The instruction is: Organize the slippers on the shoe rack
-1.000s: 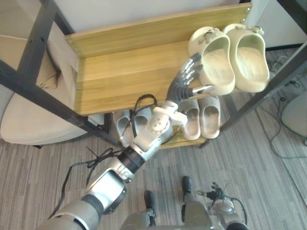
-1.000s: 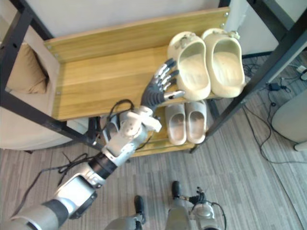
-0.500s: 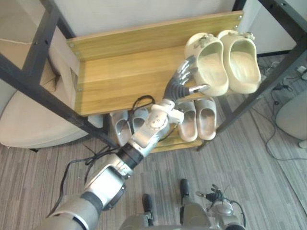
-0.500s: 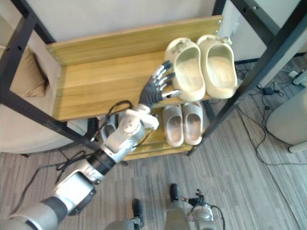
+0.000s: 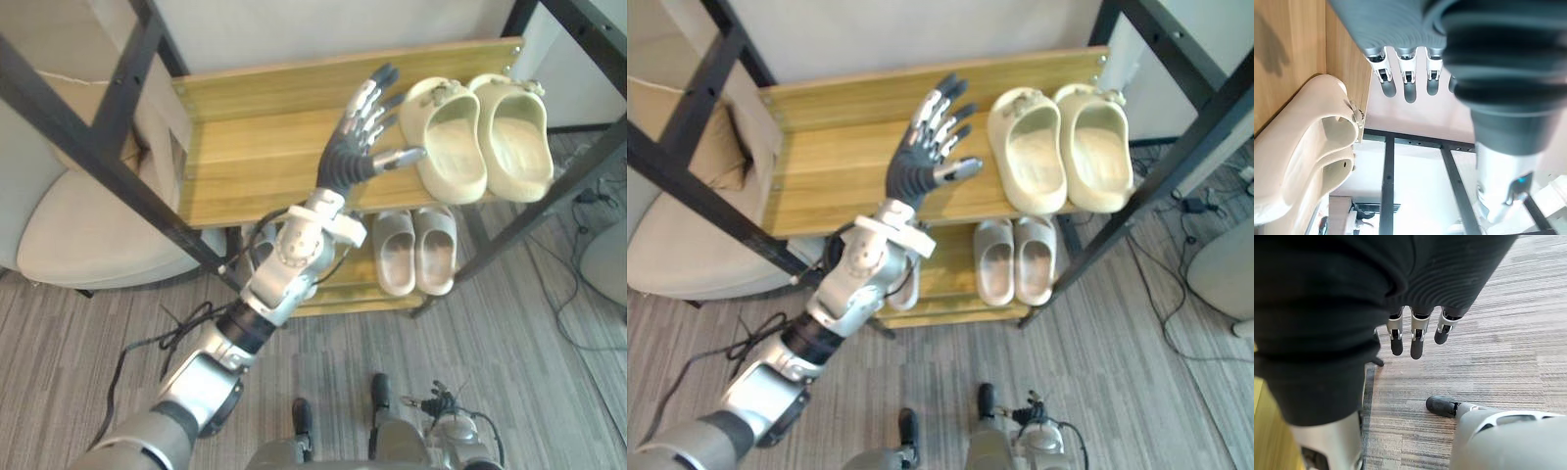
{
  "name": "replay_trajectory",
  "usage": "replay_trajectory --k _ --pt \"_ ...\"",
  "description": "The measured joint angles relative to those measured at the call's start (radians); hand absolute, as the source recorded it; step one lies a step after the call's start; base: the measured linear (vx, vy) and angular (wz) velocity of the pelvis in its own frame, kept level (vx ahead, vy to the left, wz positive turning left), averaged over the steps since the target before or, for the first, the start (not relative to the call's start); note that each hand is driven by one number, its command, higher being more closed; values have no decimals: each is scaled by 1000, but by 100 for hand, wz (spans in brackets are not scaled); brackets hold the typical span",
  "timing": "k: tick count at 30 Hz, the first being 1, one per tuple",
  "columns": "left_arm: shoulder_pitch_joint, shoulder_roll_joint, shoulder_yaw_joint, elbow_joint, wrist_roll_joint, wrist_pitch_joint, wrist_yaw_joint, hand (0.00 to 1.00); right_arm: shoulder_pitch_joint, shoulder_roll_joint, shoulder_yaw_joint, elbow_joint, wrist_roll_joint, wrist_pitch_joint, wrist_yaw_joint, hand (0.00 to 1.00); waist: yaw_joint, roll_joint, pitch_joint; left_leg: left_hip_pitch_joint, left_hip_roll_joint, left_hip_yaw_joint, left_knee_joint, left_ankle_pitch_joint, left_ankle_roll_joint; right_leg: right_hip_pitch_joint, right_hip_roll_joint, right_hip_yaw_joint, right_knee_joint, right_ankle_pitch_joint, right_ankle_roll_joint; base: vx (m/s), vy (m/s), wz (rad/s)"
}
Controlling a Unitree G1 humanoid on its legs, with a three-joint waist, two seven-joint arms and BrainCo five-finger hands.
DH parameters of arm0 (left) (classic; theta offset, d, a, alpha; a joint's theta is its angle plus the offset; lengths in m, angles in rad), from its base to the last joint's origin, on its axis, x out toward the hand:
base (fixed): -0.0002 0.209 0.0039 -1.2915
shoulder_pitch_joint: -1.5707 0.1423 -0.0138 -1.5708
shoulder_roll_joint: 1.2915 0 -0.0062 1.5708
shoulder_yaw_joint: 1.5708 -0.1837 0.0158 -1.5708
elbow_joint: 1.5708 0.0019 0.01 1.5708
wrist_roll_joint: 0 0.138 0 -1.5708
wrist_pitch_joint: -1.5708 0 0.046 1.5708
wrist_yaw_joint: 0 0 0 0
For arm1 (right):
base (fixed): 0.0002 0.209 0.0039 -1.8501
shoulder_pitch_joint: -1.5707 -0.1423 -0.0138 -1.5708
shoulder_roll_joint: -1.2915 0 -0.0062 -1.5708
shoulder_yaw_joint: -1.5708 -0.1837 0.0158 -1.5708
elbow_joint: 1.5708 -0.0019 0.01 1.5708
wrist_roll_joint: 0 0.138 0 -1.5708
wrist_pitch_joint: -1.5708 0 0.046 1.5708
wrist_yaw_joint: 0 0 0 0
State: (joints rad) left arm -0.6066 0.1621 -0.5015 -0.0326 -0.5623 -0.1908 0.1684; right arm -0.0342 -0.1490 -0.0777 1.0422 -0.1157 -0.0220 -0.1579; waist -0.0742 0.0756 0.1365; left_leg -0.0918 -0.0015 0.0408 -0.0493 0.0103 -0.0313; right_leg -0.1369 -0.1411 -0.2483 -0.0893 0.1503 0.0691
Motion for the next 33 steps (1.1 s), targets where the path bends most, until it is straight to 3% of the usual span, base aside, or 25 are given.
replay_trajectory --k 5,13,22,29,33 --pt "171 64 -61 -108 -50 9 -71 0 18 -13 28 4 -2 4 4 0 18 0 -22 8 0 -50 0 5 -3 36 -1 -55 0 -16 -1 32 2 30" --pt "434 116 -77 -79 -37 53 -157 0 23 -18 64 2 -4 4 12 0 45 -2 -40 27 2 -80 -16 10 -12 68 2 -104 -2 -30 -2 22 -1 15" --pt "734 115 11 199 96 119 -218 0 35 -17 61 2 -6 4 14 0 65 -24 -50 31 11 -82 -17 10 -13 72 10 -108 -4 -42 -1 28 -5 1" --pt "746 35 213 507 237 119 -209 0 34 -3 42 1 -41 2 24 0 75 -50 -60 48 11 -82 -17 6 -14 89 10 -110 -8 -49 2 5 0 0" --pt "732 6 317 715 368 120 -166 0 37 4 27 1 -42 2 24 0 75 -59 -64 51 12 -81 -17 -3 -19 89 11 -107 -8 -54 3 8 0 -1"
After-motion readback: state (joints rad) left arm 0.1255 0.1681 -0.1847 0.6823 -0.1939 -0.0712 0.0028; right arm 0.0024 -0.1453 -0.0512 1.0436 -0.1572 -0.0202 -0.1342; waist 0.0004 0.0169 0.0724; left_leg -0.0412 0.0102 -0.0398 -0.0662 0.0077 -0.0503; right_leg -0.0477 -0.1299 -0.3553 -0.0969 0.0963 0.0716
